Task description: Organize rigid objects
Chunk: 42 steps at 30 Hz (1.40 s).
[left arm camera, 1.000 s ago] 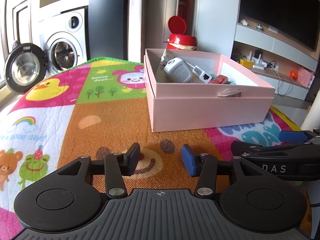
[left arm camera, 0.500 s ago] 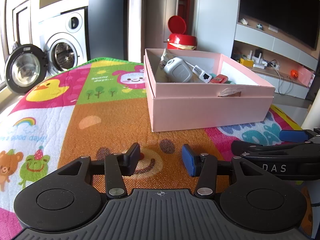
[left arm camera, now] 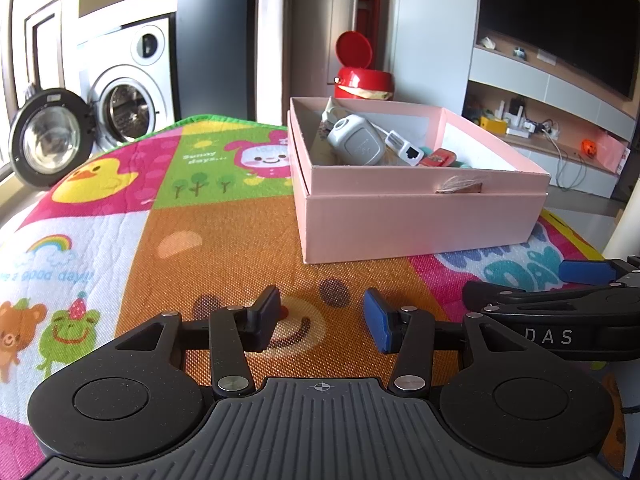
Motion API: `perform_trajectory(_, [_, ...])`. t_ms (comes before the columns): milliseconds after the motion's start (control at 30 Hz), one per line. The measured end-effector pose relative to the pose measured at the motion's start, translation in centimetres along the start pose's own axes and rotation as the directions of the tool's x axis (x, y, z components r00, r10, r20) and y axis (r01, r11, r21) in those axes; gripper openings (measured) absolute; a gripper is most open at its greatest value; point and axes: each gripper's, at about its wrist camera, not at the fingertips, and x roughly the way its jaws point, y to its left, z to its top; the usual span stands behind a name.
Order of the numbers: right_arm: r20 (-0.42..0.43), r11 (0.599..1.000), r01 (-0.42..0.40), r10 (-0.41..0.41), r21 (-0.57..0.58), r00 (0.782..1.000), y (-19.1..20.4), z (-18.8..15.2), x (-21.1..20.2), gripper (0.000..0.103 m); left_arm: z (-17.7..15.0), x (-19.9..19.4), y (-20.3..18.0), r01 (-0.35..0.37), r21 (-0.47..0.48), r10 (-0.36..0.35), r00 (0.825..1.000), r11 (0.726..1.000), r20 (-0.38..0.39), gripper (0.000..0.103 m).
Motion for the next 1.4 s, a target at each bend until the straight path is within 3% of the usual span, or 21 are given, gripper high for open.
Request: perform_trajectory(1400, [0.000, 1.000, 0.001, -0.001, -0.001, 1.000, 0.00, 0.00, 0.01, 0.103, 0.12, 0.07, 0.06, -0.002, 0.003, 0.002, 1.000, 1.000, -0.003, 0.051])
